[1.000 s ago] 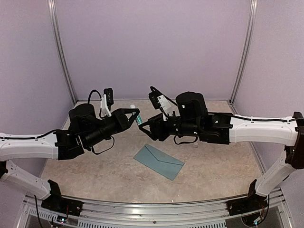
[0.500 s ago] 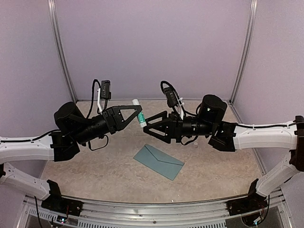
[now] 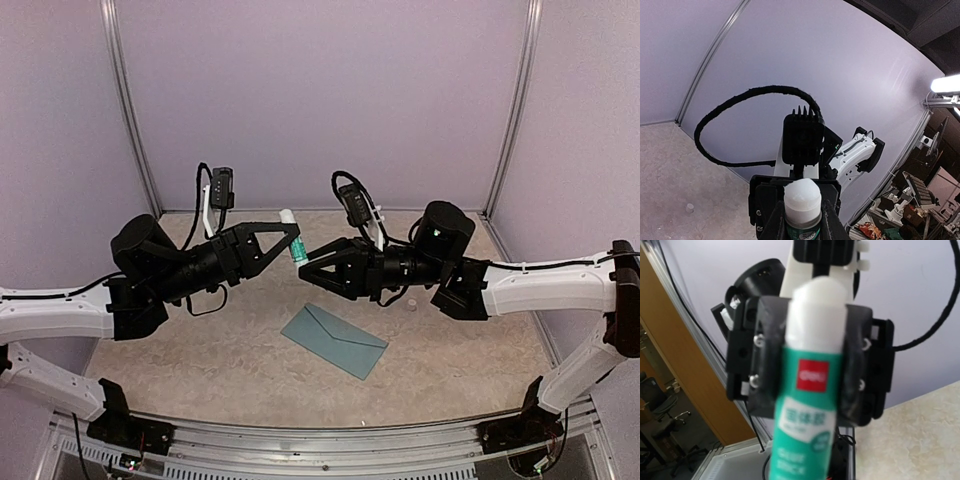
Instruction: Place the letter into the envelope and seal it
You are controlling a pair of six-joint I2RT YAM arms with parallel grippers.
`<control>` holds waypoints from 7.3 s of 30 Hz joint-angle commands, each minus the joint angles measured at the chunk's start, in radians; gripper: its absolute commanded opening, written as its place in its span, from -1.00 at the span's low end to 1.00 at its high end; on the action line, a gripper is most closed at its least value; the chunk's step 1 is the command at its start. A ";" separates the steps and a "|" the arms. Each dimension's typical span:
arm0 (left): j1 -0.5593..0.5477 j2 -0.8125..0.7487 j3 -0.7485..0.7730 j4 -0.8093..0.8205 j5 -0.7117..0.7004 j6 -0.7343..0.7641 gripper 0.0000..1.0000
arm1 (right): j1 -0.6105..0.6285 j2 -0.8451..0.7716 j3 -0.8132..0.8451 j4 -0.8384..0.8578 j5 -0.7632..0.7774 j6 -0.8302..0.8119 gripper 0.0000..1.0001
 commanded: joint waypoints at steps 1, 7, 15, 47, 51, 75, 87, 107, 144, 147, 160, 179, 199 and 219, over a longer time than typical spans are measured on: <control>-0.005 0.001 -0.002 0.018 0.018 0.025 -0.99 | 0.006 0.012 0.025 0.046 -0.022 0.016 -0.24; -0.008 0.002 -0.002 0.010 0.007 0.034 -0.99 | 0.006 0.010 0.026 0.031 -0.009 0.018 -0.65; -0.038 -0.019 0.002 -0.118 -0.170 0.143 -0.99 | 0.003 -0.045 0.061 -0.213 0.186 -0.086 -0.89; -0.068 -0.014 0.025 -0.298 -0.591 -0.004 -1.00 | 0.131 0.041 0.374 -0.677 0.877 -0.376 0.01; -0.044 -0.057 0.014 -0.254 -0.430 0.059 -1.00 | 0.059 -0.060 0.197 -0.476 0.390 -0.337 0.41; -0.002 -0.073 -0.035 -0.019 0.032 0.075 -1.00 | -0.010 -0.008 0.066 -0.074 -0.052 -0.055 -0.31; -0.008 -0.067 -0.032 -0.054 0.011 0.101 -1.00 | -0.010 -0.009 0.079 -0.113 -0.023 -0.051 -0.76; -0.095 -0.057 0.007 -0.267 -0.536 0.128 -1.00 | 0.122 0.090 0.436 -0.787 0.994 -0.395 -1.00; 0.010 -0.055 0.018 -0.175 -0.006 0.089 0.56 | -0.056 0.011 0.105 -0.107 -0.114 -0.055 -1.00; 0.009 -0.055 0.018 -0.159 -0.007 0.086 0.38 | -0.056 0.016 0.107 -0.123 -0.114 -0.057 -1.00; -0.002 -0.040 0.025 -0.119 0.020 0.089 -0.20 | -0.056 0.040 0.133 -0.201 -0.096 -0.078 -1.00; -0.042 -0.051 0.019 -0.184 -0.196 0.132 -1.00 | 0.027 -0.001 0.248 -0.585 0.466 -0.259 -1.00; -0.055 -0.055 0.021 -0.265 -0.414 0.065 -1.00 | 0.131 0.052 0.395 -0.703 0.890 -0.307 -0.54; -0.014 -0.074 0.000 -0.087 0.018 0.094 -1.00 | -0.020 -0.041 0.074 -0.152 -0.038 -0.103 0.27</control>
